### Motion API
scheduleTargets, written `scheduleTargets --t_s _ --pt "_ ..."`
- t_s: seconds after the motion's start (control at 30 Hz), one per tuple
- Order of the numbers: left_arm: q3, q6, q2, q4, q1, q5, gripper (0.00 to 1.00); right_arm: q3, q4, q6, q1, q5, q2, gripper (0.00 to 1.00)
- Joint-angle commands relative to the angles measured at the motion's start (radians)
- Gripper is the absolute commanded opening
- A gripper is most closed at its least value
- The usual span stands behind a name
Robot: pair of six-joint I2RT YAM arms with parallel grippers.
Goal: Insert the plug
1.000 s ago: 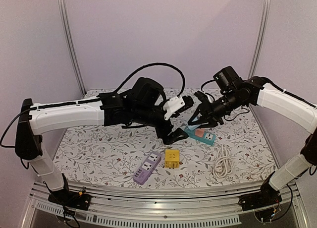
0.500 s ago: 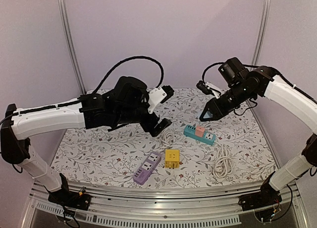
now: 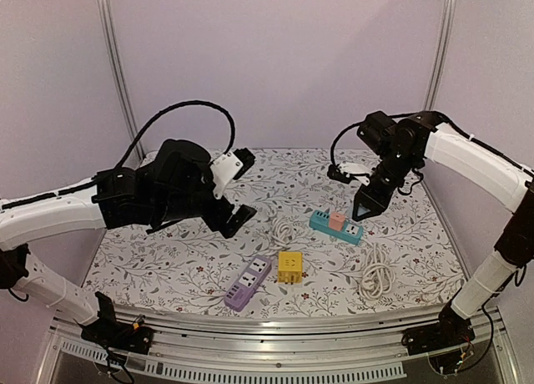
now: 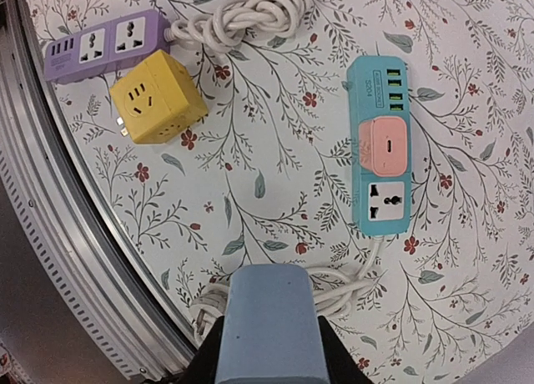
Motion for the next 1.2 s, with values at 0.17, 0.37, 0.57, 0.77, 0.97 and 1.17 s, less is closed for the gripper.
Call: scheduleTargets --t_s 0.17,0.37,0.57,0.77,0.97,1.17 --pt "-0.069 -0.087 -0.115 -0.105 0.011 -0.012 1.00 0.030 -0.021 -0.111 -0.066 0.080 0.140 0.00" --pt "-0.097 -0.134 -0.163 -0.139 0.012 -0.007 1.00 0.005 0.069 -0.144 -0.082 0.126 0.217 0.00" --pt "-0.132 -0.181 -0.204 -0.153 0.012 0.014 1.00 -0.012 0.157 -0.163 -0.096 0.160 0.278 0.00" --pt "-0.139 -0.202 -0.217 -0.182 0.012 0.022 0.99 -0.030 0.202 -0.190 -0.102 0.177 0.316 0.00" --pt "-0.147 -0.212 -0.232 -0.193 0.012 0.022 1.00 -0.046 0.221 -0.195 -0.111 0.174 0.344 0.00" --pt "-0.153 -0.215 -0.237 -0.196 0.013 0.019 1.00 -0.067 0.236 -0.195 -0.115 0.172 0.361 0.00"
